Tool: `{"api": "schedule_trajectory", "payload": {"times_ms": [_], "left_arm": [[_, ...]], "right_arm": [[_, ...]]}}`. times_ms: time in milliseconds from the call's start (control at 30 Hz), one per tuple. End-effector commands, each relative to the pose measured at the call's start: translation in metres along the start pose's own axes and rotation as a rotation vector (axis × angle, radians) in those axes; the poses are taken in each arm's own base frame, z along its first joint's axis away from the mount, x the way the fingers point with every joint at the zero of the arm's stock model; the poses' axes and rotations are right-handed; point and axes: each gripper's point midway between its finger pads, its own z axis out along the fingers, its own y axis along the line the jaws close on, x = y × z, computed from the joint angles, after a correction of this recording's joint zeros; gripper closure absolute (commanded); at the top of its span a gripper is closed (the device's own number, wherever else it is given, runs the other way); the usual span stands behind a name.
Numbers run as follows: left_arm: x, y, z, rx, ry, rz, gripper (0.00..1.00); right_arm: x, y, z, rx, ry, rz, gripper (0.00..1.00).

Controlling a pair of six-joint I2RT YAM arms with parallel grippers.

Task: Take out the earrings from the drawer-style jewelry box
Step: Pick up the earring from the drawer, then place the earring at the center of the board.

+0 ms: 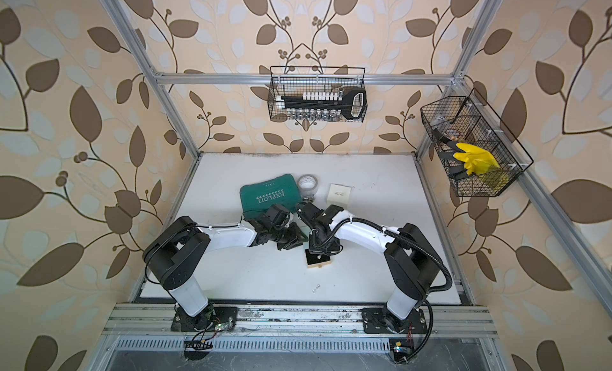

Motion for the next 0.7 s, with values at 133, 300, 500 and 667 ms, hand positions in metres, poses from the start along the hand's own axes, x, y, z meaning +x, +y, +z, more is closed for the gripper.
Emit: {"api": "schedule_trajectory", "payload": {"times_ms": [133, 300, 500, 667], "left_arm": [[0.010, 0.006, -0.002, -0.030, 0.016, -0.002, 0.67], [0.010, 0.006, -0.001, -0.029, 0.017, -0.002, 0.67], [0.009, 0.003, 0.000, -0.022, 0.021, 0.001, 0.67], [0.010, 0.002, 0.000, -0.020, 0.024, 0.000, 0.67]], "right_arm": [[0.017, -0.015, -0.013, 0.010, -0.005, -0.007, 0.95], [0.030, -0.016, -0.025, -0.010, -0.002, -0.040, 0.94], [0.071, -0.025, -0.022, -0.009, 0.064, -0.123, 0.93], [0.096, -0.021, -0.008, -0.048, 0.133, -0.143, 0.93]]}}
